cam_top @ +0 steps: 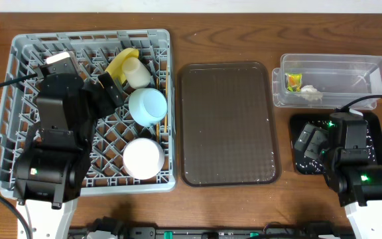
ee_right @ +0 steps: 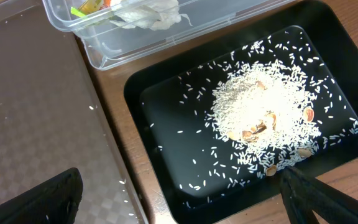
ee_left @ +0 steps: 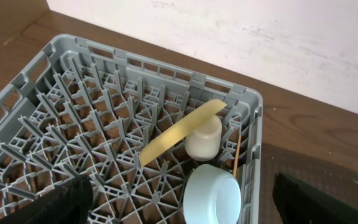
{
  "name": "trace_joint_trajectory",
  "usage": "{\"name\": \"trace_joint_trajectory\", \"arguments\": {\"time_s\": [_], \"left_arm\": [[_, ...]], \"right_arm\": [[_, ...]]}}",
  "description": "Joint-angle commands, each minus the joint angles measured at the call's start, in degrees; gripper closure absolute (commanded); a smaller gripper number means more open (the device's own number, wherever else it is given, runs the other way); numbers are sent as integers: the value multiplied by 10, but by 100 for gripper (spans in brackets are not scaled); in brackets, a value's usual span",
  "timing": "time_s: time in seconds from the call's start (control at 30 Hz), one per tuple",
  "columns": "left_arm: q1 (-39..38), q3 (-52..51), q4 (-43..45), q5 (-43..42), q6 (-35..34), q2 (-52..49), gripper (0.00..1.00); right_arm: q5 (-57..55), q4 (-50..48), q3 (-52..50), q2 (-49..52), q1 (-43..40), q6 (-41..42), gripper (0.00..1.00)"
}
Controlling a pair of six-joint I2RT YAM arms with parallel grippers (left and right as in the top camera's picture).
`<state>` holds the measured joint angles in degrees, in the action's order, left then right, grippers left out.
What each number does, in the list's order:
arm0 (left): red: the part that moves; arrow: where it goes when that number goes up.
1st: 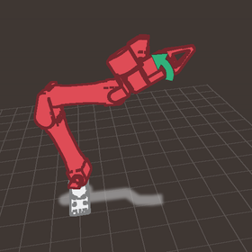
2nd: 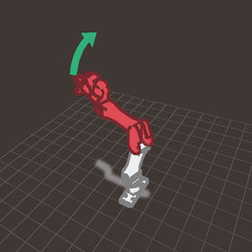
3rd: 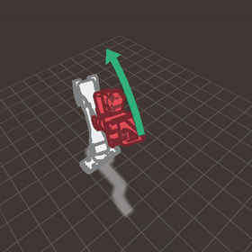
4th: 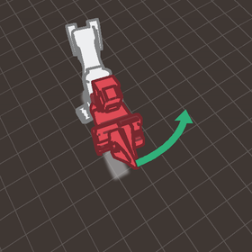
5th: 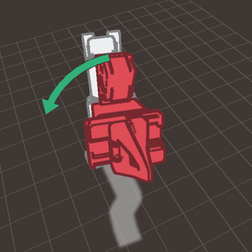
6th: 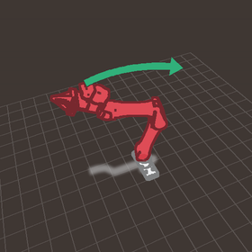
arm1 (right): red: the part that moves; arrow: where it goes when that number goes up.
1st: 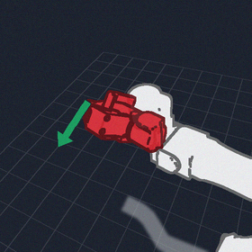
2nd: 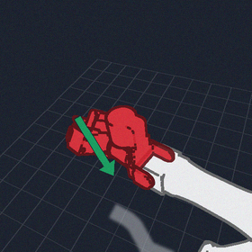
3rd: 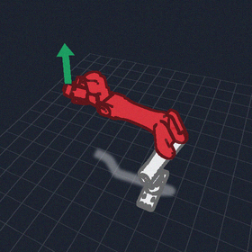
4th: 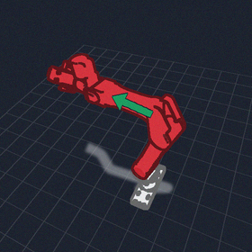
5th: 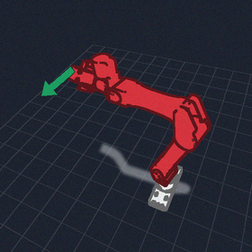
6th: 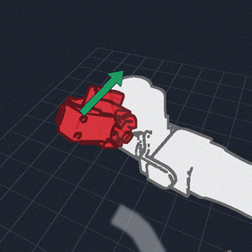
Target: Sort waste into correct bins and load items into the dishwasher rack
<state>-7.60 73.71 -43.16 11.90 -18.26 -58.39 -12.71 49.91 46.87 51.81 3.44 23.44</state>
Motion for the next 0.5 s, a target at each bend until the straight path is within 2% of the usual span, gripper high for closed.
{"name": "trace_joint_trajectory", "arguments": {"time_s": [0.0, 0.2, 0.47], "left_arm": [[3, -2, -1, -6, -5, -1, 7], [3, -2, -1, -5, -5, -1, 7], [3, -2, -1, -6, -5, -1, 6]], "right_arm": [[-8, 1, 3, -1, -3, -4, 1], [-8, 1, 1, -4, -3, -4, 1], [-8, 1, -2, -104, -2, -4, 1]]}}
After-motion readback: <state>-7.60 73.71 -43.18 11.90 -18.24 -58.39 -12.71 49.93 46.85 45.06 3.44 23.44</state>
